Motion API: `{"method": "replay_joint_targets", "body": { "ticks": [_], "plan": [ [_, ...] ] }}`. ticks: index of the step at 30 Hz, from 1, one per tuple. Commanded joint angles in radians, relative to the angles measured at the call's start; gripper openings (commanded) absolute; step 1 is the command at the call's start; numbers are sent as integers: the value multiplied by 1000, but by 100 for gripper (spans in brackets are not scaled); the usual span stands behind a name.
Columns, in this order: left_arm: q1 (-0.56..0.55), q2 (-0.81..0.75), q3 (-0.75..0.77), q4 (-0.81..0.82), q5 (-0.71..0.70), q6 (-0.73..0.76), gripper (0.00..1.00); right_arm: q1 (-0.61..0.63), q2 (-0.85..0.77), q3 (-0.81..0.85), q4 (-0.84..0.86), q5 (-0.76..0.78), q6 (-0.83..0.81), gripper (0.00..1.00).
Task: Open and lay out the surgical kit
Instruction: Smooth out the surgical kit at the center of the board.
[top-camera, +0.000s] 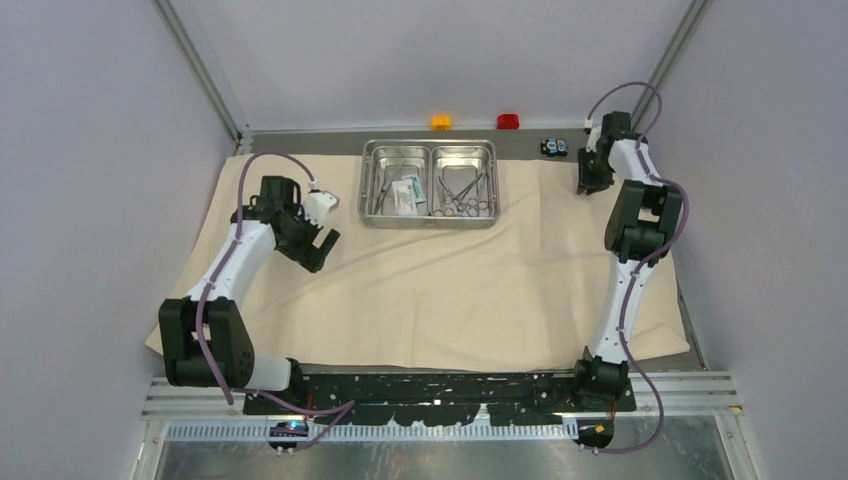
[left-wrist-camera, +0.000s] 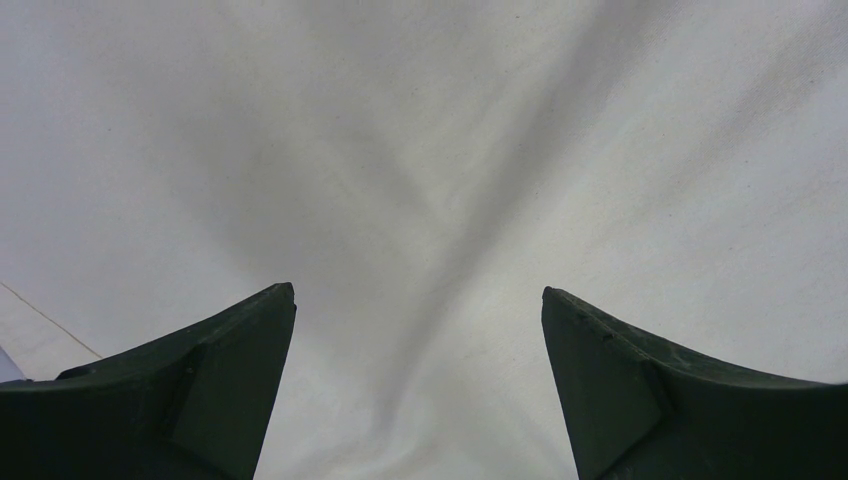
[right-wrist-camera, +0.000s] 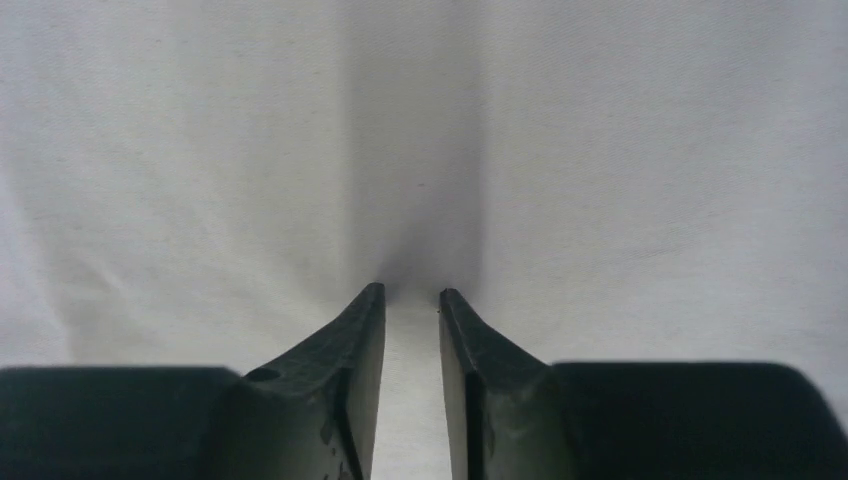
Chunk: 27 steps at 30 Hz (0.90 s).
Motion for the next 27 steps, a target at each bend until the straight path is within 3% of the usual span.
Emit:
{"method": "replay_joint_targets", "body": {
  "ticks": [1,4,7,14,27],
  "plan": [
    [-6,-13,24,40,-3,6,96,71,-126,-57,70,-21,62,38],
    [-5,-10,27,41,-8,7,96,126,-165,-87,108,-13,86,49],
    [-5,-10,28,43,-11,5,96,174,-173,-95,126,-2,103,54],
    [-5,-15,28,37,-21,7,96,256,-99,-25,107,40,119,56],
    [-5,-13,28,33,-20,15,96,261,-43,-29,128,147,86,56]
  ]
}}
